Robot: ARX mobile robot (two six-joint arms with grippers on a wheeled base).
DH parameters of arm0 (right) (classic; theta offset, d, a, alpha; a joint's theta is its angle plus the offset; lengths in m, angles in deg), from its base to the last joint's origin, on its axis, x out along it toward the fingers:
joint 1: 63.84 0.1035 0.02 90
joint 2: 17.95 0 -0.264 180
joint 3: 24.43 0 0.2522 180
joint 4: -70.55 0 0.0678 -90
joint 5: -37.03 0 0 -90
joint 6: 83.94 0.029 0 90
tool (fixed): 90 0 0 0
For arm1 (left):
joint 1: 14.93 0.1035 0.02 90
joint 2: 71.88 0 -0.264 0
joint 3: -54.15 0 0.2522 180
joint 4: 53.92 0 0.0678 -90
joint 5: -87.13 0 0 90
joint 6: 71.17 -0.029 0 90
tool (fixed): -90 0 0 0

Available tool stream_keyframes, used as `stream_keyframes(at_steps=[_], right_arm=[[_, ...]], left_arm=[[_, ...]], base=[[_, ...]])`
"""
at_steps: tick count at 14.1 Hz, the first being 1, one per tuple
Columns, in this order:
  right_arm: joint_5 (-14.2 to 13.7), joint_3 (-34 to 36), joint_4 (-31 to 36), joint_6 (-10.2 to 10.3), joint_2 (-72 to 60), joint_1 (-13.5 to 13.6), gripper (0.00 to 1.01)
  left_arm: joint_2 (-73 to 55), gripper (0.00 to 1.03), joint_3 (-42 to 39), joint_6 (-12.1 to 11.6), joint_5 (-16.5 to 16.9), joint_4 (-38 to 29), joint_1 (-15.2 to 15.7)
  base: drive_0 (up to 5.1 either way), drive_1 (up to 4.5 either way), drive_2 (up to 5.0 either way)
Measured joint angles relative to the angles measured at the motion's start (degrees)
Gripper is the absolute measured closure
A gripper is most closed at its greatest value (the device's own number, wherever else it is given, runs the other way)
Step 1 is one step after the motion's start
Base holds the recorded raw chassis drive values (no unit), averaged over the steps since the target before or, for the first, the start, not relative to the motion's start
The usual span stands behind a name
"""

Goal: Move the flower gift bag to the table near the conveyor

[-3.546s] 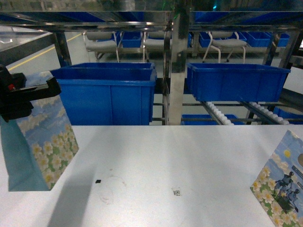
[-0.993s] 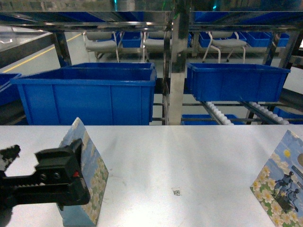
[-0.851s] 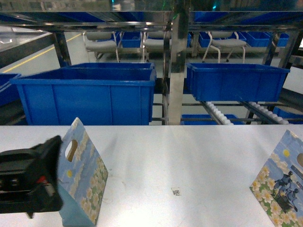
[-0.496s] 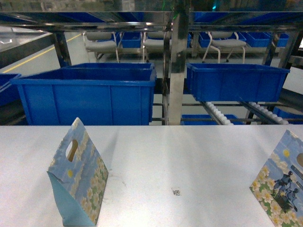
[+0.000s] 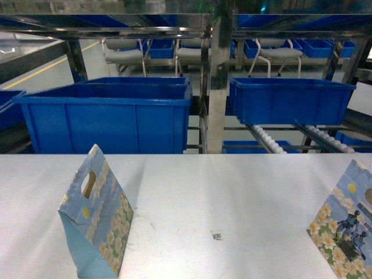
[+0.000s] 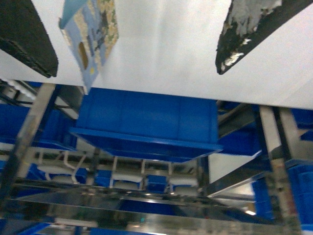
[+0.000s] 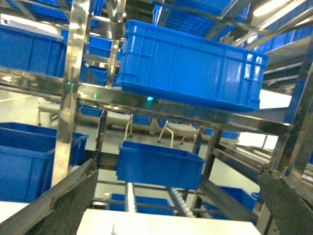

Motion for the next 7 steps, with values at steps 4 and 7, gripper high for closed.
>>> stream_keyframes(at_steps=[4,7], right_arm=[[11.7,-0.4,-24.4,14.5,5.9,-10.0,0.49],[17.5,-0.4,-25.5,16.3,7.0,-15.0,0.82]], left_arm=[[1.0,0.55,-0.4,-3.8,10.7,-1.3,5.1],[1.0,0.85,-0.4,-3.8,10.6,-1.3,5.2]], base=[[0.0,0.0,0.0],[0.0,0.0,0.0]])
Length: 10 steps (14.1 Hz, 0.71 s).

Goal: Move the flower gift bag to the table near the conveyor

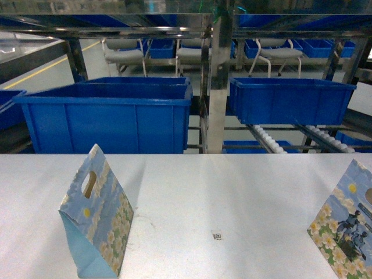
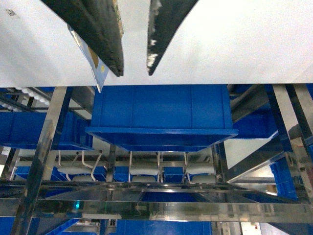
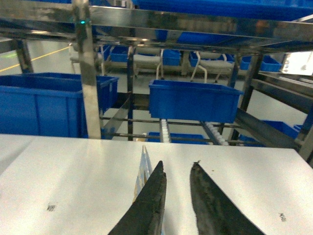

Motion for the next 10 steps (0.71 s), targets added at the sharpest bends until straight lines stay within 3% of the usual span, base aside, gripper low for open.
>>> stream_keyframes(at_steps=[1,2,7,8,9,10], right_arm=[[6.0,0.0,-0.7,0.1,0.4,-6.2,0.95],[6.6,0.0,-0.7,0.4,0.4,-8.8,0.99],[7.8,0.0,-0.6,0.4,0.4,-8.2,0.99],[7.8,0.0,-0.6,0.4,0.4,-8.2,0.8],[7.8,0.0,-0.6,0.4,0.4,-8.2,0.4],[7.8,0.0,-0.6,0.4,0.4,-8.2,0.14]], left_arm=[[0.0,1.0,0.0,0.0,0.0,0.0,0.0],[0.0,1.01,0.0,0.0,-0.1,0.0,0.0],[0.0,1.01,0.0,0.0,0.0,0.0,0.0],[0.0,0.85,0.0,0.0,0.0,0.0,0.0],[0.0,0.45,0.0,0.0,0.0,0.0,0.0],[0.0,0.2,0.0,0.0,0.0,0.0,0.0]], base=[[0.0,0.0,0.0],[0.0,0.0,0.0],[0.0,0.0,0.0],[0.0,0.0,0.0],[0.0,0.0,0.0],[0.0,0.0,0.0]])
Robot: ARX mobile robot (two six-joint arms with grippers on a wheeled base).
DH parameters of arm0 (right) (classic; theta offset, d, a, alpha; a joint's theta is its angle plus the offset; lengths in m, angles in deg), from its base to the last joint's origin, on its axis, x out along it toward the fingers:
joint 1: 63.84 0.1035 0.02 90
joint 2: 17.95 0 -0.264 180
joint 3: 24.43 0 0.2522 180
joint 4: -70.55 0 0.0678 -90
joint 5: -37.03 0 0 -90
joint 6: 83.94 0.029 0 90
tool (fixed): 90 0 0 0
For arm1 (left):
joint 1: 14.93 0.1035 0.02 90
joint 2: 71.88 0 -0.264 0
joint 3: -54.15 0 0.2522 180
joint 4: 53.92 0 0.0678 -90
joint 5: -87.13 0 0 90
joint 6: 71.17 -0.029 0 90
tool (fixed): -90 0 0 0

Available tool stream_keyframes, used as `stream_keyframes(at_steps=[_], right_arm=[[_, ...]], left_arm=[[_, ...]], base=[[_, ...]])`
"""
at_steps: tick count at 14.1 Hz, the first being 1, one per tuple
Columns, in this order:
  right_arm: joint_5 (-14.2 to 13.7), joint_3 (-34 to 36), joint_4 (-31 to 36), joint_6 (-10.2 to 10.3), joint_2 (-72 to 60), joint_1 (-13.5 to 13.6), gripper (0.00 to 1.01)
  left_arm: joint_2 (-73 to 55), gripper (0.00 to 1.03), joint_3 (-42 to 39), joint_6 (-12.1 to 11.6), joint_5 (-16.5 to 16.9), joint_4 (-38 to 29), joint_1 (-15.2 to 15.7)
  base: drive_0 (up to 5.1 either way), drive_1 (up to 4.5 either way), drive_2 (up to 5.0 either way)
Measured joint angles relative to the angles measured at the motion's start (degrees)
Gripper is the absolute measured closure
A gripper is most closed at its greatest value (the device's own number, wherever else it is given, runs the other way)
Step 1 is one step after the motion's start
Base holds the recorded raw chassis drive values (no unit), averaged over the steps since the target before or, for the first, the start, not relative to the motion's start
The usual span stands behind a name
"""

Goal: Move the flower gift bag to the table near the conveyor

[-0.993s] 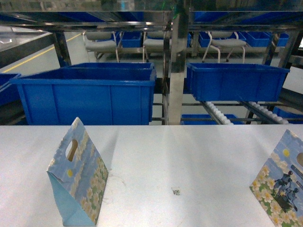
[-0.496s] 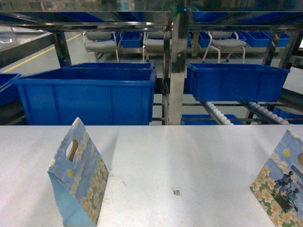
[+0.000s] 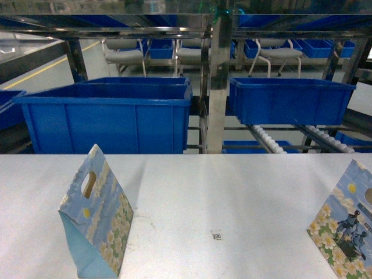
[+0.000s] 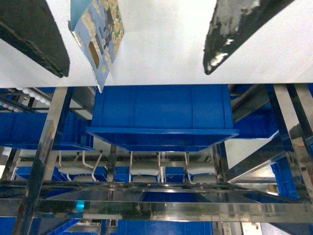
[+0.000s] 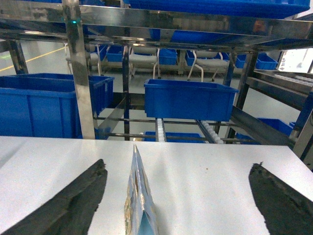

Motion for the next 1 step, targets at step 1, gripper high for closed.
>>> stream_keyframes(at_steps=[1], right_arm=[[0.0,0.0,0.0,0.0,0.0,0.0,0.05]], left_arm=[[0.0,0.11,0.0,0.0,0.0,0.0,0.0]], base=[[0.0,0.0,0.0]])
